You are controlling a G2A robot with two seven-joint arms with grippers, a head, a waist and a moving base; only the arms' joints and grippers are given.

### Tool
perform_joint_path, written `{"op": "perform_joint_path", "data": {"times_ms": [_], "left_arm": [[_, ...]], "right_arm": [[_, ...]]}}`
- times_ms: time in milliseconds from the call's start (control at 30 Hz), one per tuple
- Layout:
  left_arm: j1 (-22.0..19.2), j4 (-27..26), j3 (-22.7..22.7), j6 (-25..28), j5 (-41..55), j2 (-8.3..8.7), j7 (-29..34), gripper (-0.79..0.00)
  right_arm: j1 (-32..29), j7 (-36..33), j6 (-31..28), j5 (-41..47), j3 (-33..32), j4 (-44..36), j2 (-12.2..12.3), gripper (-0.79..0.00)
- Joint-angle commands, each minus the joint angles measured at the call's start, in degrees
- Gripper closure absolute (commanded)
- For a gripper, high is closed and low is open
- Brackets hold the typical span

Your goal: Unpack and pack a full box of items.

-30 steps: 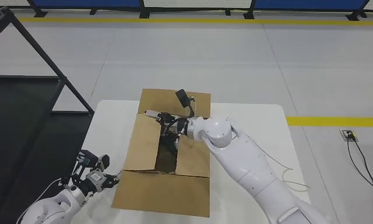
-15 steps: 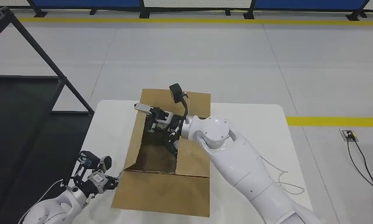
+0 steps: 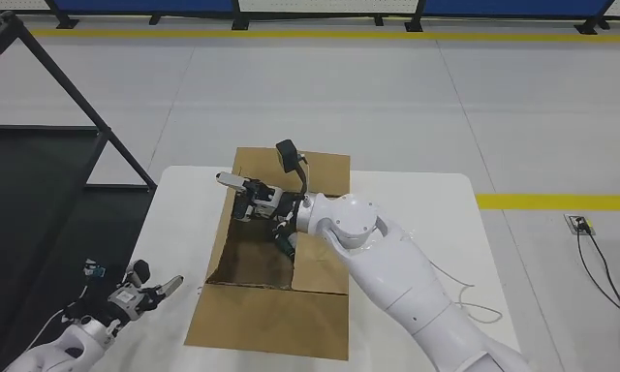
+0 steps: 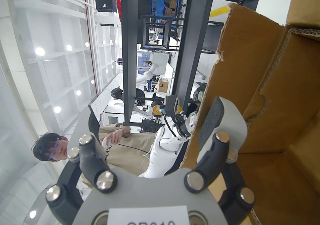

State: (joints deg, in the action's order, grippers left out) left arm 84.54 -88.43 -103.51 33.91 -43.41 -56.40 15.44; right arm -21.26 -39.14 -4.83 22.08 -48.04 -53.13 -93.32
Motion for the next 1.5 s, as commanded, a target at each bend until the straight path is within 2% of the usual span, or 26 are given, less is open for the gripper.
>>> {"op": "perform_joint_path", "data": {"times_ms": [0,300,700,933,1333,1467], "left_arm": [[0.37,0.36,-0.64,0.18,0.83,0.07,0.43,-0.785],[0.75,0.43,-0.85,-1.34,2.00,-0.08,-0.95,-0.785],[5.06,2.57,-3.78,-4.06,5.88,-0.55,-6.66,-0.785],[6.65,1.17,-5.15,-4.35,7.97,-0.72,-7.73,-0.785],[6.61,0.95,-5.11,-4.92,7.89,-0.77,-7.94,-0.785],[6.76,0.39,-5.45,-4.99,7.75,-0.87,-9.07,-0.785]], "right_arm": [[-1.20,1.10,-0.64,0.09,-0.29,-1.26,0.01,-0.785],[0.77,7.30,1.88,-1.86,3.38,-0.91,-2.46,-0.785],[5.01,21.47,0.94,-5.04,11.68,6.43,-9.23,-0.785],[7.63,19.37,0.57,-3.33,14.88,13.96,-13.54,-0.785],[6.60,18.51,-0.03,-3.18,14.77,13.89,-13.64,-0.785],[6.02,19.66,4.53,-5.39,15.56,13.99,-14.43,-0.785]]}}
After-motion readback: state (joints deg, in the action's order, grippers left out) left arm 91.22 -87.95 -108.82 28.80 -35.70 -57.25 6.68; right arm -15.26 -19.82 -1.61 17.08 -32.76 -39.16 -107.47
